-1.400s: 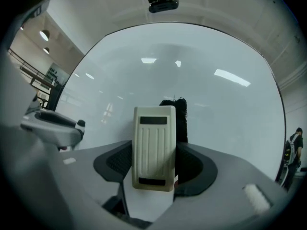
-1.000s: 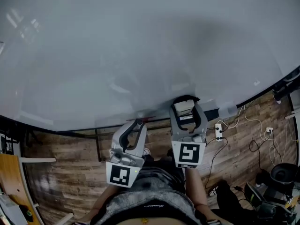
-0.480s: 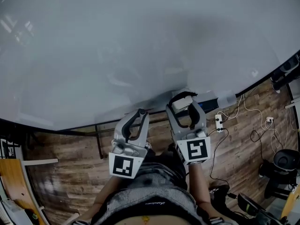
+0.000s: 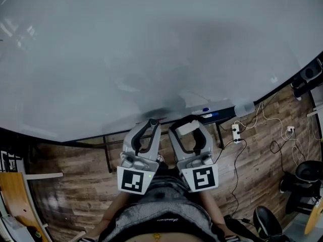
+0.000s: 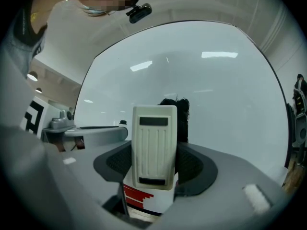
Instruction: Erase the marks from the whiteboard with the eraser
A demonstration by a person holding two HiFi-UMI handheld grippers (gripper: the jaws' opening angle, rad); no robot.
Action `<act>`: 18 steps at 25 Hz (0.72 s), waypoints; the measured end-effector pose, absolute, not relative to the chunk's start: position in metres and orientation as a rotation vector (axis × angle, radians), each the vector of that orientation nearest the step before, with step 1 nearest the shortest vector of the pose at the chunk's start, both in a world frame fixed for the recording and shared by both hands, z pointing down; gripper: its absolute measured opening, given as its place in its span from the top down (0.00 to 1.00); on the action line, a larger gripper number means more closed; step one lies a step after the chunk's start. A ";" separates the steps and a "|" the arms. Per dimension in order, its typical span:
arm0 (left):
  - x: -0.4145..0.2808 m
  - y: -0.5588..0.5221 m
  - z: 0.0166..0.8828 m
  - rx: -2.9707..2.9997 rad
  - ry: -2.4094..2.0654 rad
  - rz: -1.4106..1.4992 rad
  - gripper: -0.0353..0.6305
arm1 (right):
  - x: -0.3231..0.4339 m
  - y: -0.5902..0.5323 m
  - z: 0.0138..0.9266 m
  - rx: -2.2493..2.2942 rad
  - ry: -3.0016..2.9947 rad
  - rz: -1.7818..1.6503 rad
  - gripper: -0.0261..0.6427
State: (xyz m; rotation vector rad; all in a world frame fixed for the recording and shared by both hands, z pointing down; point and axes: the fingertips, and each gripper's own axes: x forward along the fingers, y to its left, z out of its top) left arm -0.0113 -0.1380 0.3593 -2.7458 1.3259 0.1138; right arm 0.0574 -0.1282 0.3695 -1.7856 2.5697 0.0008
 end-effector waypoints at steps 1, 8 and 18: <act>-0.011 -0.138 0.357 -2.745 1.326 0.122 0.83 | 0.056 -0.127 0.368 -1.788 2.571 0.003 0.57; -0.015 -0.134 0.326 -2.701 1.299 0.189 0.83 | 0.055 -0.127 0.341 -1.813 2.572 0.058 0.57; -0.015 -0.131 0.317 -2.692 1.277 0.194 0.83 | 0.053 -0.131 0.328 -1.833 2.555 0.120 0.57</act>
